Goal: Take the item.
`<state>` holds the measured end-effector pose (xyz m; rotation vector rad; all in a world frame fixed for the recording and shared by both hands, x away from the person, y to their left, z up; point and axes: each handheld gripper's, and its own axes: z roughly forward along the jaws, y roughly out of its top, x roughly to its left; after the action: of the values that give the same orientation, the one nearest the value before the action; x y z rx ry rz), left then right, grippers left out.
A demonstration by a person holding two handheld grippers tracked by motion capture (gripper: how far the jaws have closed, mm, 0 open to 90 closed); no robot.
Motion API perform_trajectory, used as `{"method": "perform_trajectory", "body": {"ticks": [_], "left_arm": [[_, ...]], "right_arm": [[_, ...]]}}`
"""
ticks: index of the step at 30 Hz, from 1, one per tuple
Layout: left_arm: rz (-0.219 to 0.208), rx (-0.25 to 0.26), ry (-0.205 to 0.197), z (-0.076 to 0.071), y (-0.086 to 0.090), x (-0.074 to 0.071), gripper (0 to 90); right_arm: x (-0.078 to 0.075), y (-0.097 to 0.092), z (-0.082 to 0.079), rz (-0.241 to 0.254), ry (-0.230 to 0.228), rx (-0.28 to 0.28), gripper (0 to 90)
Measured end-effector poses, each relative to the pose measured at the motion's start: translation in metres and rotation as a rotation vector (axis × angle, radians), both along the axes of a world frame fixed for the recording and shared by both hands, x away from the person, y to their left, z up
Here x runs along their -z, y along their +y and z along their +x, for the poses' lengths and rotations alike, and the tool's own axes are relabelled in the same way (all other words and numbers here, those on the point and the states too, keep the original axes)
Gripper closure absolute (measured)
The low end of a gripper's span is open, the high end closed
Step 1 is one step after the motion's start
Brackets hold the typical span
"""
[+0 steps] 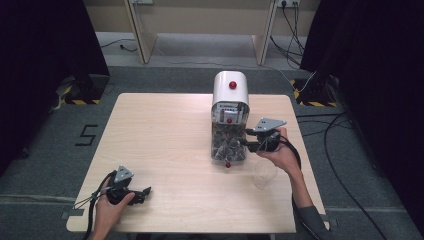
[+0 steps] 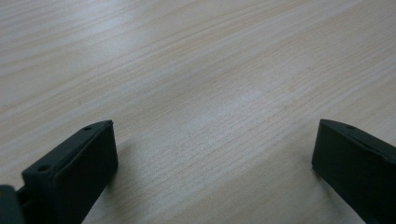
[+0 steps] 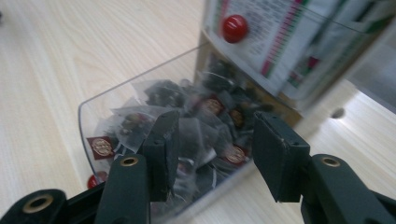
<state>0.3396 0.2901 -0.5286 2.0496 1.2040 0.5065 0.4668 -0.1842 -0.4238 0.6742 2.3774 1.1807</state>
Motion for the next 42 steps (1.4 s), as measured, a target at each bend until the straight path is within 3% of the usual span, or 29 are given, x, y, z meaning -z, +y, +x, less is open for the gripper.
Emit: {"method": "perform_trajectory", "body": {"ticks": [7,28,36,42], "left_arm": [[0.000,0.000,0.000,0.000,0.000,0.000,0.0],[-0.001,0.000,0.001,0.000,0.000,0.000,0.0],[-0.002,-0.001,0.001,0.000,0.000,0.000,0.0],[0.000,0.000,0.000,0.000,0.000,0.000,0.0]], "right_arm": [[0.007,0.012,0.005,0.001,0.028,-0.060,53.0],[0.019,0.030,0.019,-0.074,0.066,-0.154,62.7],[0.024,0.030,0.022,-0.118,0.090,-0.176,79.1],[0.023,0.025,0.022,-0.103,0.092,-0.182,89.8]]}}
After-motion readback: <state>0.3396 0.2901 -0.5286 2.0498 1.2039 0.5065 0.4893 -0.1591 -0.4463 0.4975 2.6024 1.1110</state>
